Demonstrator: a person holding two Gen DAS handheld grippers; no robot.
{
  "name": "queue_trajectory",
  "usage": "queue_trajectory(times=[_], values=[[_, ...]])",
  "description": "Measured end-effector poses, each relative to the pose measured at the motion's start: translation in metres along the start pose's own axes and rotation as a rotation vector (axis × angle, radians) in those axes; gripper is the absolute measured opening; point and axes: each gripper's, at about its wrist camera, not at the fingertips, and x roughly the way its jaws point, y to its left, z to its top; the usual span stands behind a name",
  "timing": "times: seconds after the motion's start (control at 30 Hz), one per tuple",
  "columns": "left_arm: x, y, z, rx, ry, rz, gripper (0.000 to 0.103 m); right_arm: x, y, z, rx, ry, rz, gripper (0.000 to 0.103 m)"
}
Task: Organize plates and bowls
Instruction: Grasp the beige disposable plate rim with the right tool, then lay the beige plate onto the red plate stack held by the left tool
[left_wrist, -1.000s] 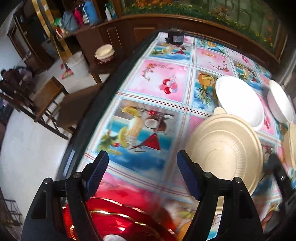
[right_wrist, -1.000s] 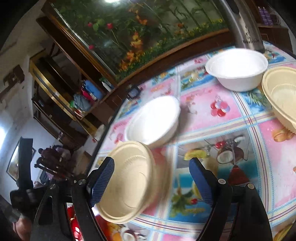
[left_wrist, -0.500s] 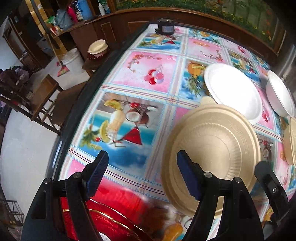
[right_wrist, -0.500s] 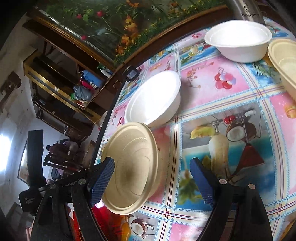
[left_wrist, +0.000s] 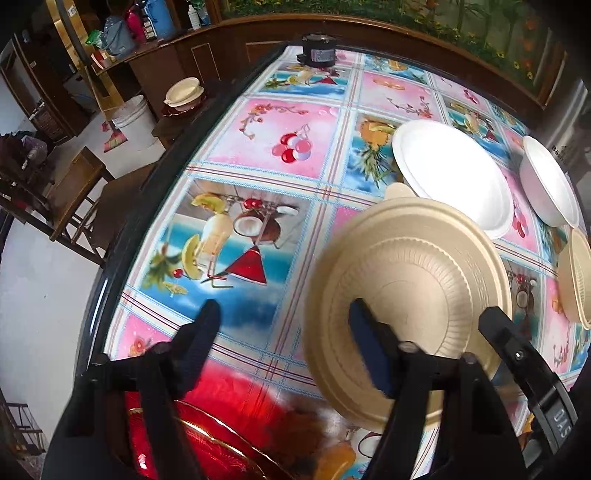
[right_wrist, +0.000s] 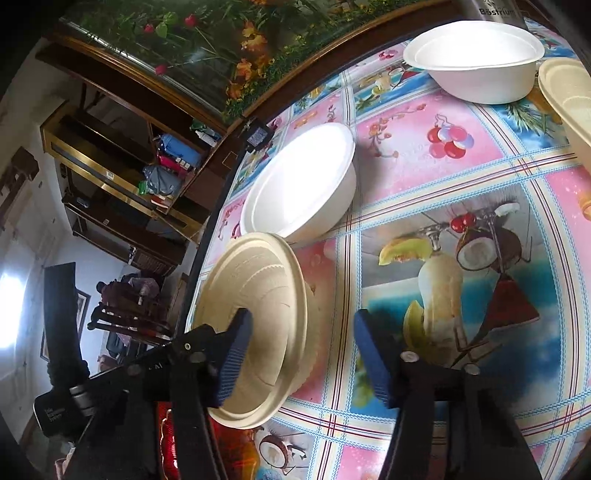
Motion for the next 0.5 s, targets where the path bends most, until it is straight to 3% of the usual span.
queue_trajectory(times=[0.2,0.4,0.5], values=[[0.0031,-0.0009,-0.0016,-0.012,0.012,-0.039,0.032,0.0038,-0.0023,0.0002,0.002,0.012,-0.022,0.031],[-0.0019,-0.0044,-0.0035,-0.007,-0.001,-0.082,0.014,0.0053,0.0016,-0.0019,-0.024,0.020,-0.028,0.012],[-0.0039,-0.0085,-0.0044,0.009,-0.004,-0.083,0.011,0.0039,0.0061,-0.0041,-0.041,0.013,-0.037,0.011]])
